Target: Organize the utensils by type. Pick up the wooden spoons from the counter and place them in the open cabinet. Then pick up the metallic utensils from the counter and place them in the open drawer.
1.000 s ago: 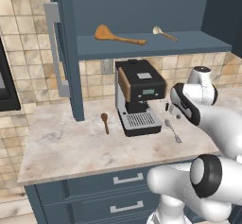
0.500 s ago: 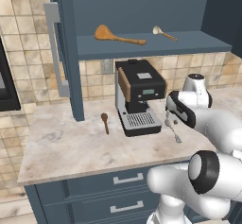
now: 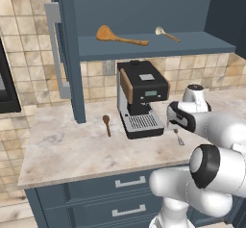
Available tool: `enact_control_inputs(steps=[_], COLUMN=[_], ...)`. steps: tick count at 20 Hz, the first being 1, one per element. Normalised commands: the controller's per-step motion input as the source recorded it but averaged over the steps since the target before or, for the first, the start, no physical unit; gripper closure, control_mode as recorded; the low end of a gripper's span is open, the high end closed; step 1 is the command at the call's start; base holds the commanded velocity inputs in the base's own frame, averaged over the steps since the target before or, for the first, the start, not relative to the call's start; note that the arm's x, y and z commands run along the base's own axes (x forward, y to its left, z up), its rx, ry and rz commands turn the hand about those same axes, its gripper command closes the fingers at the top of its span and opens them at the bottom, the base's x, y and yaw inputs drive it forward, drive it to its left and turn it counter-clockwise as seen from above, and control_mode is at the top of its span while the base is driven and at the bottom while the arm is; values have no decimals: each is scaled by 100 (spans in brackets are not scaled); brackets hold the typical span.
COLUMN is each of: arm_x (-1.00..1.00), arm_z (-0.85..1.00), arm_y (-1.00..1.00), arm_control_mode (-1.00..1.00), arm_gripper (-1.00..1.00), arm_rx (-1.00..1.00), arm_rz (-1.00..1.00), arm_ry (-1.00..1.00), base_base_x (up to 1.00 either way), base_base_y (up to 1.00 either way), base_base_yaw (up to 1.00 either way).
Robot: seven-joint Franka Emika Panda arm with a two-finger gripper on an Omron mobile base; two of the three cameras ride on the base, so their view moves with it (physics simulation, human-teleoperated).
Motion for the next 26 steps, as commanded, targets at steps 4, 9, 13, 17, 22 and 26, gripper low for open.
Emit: enact_control_inputs(steps=[4, 9, 13, 17, 22, 26], arm_x=[5, 5, 8, 10, 10, 2], arm_z=[-35, -34, -24, -28, -24, -20], arm_y=[0, 0, -1, 0, -1, -5], arm_control_mode=[-100, -100, -100, -100, -100, -100], arm_gripper=[-100, -100, -100, -100, -100, -100], arm_rx=[0, 0, 0, 0, 0, 0], arm_rz=[-1, 0, 0, 0, 0, 0], arm_ry=[0, 0, 0, 0, 0, 0], base_base_x=[0, 0, 0, 0, 0, 0], base_base_y=[0, 0, 0, 0, 0, 0], base_base_yaw=[0, 0, 0, 0, 0, 0])
